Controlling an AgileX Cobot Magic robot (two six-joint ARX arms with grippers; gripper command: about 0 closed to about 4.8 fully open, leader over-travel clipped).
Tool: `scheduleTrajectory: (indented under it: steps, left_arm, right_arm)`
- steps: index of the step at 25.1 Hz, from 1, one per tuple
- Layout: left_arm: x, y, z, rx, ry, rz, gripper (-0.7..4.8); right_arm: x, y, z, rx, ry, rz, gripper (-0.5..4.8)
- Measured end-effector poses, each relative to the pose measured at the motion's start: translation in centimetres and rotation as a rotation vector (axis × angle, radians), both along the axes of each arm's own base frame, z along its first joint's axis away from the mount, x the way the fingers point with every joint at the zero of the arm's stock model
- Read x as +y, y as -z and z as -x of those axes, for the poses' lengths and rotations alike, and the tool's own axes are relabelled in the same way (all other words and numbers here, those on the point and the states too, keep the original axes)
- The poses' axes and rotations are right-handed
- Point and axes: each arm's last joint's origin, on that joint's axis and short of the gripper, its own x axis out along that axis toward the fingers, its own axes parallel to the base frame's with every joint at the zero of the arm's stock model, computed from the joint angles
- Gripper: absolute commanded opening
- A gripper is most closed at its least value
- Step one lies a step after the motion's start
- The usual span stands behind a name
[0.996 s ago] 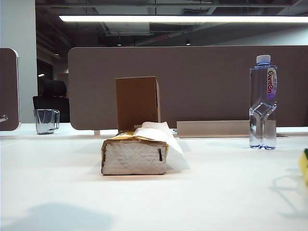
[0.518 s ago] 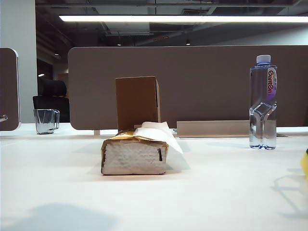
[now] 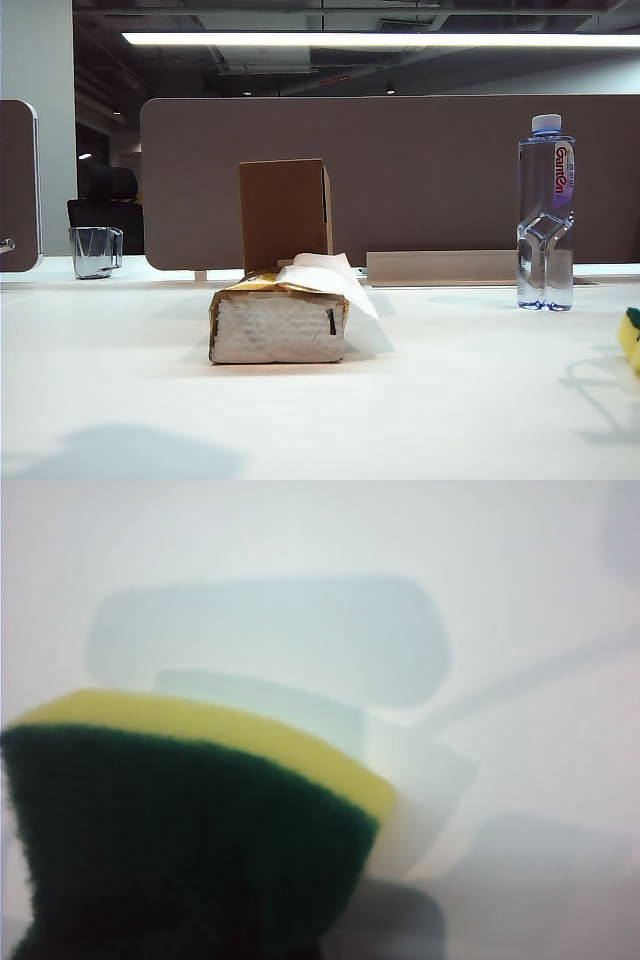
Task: Move the sponge from left to right to wipe the table, avoiding obstacles on the table, and finally reaching the bottle of mineral water.
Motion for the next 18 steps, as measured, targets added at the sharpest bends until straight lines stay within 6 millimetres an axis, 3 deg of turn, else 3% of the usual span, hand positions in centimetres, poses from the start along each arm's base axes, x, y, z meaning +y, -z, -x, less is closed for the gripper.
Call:
scheduleTrajectory:
  steps: [7, 18]
  left_arm:
    - [0.0, 0.0, 0.0, -0.001, 0.0, 0.0, 3.54]
    - [0.0, 0.0, 0.0, -0.002, 0.0, 0.0, 3.54]
  right_arm:
    - [-0.2, 0.4, -2.3, -0.035, 0.007, -0.002, -0.09]
    - [-0.8, 0.1, -8.1, -0.079, 0.015, 0.012, -0.09]
